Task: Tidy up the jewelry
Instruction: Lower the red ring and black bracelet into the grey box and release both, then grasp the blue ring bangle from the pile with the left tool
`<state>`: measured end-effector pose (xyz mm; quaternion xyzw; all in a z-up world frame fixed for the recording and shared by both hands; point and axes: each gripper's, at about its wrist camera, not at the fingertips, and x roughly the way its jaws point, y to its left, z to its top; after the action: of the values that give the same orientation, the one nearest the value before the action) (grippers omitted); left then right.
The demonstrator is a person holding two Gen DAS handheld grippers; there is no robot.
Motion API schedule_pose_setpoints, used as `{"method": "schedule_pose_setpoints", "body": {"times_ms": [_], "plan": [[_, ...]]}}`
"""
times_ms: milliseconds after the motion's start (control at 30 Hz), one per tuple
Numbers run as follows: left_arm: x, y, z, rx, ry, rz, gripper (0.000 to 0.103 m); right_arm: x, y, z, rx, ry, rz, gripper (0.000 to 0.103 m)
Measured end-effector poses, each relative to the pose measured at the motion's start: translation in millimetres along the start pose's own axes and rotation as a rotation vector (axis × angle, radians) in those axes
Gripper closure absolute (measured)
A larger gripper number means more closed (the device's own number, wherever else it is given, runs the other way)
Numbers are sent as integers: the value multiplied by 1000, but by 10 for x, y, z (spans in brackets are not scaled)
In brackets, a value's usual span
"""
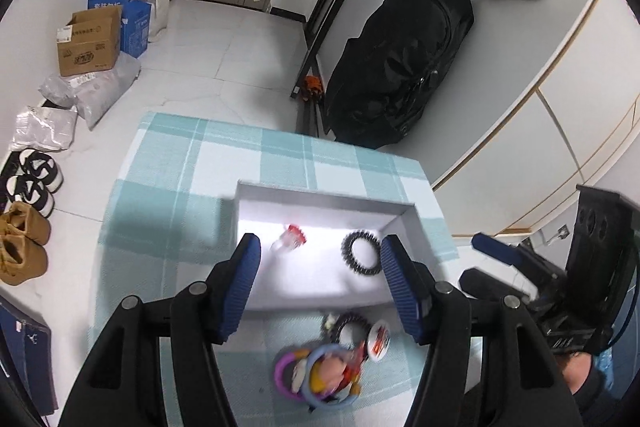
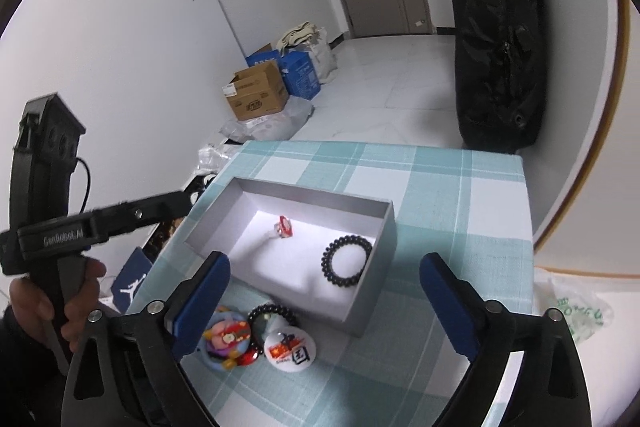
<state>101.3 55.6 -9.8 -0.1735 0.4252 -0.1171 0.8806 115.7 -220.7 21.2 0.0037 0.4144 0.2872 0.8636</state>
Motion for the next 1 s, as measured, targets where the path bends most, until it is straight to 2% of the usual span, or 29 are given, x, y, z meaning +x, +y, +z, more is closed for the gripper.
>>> {"method": "schedule_pose_setpoints", "body": {"times_ms": [233, 433, 600, 667, 733, 800, 900, 1000], "plan": [[-55, -10, -248, 4, 25, 6, 45, -55, 117, -145, -9, 15, 9, 5], [-88, -83, -431, 81, 54, 40, 44, -40, 155, -246, 1, 45, 15, 5], [-113, 30, -569, 19, 67, 41, 43, 90, 323, -356, -43, 113, 70, 6], [-91, 78, -636, 3, 80, 71, 43, 174, 422, -410, -77, 151, 77, 6], [-83, 130, -666, -27, 87, 88, 43, 233, 491, -451, -103, 172, 78, 10], [-76, 186, -678, -52, 101, 82, 43, 294, 557, -466, -124, 194, 83, 20], [-131, 266, -656, -77, 76, 102, 42, 364, 613, -487, -140, 208, 85, 28], [-164, 341, -636, -110, 60, 100, 36, 448, 658, -511, -165, 234, 79, 42]]}}
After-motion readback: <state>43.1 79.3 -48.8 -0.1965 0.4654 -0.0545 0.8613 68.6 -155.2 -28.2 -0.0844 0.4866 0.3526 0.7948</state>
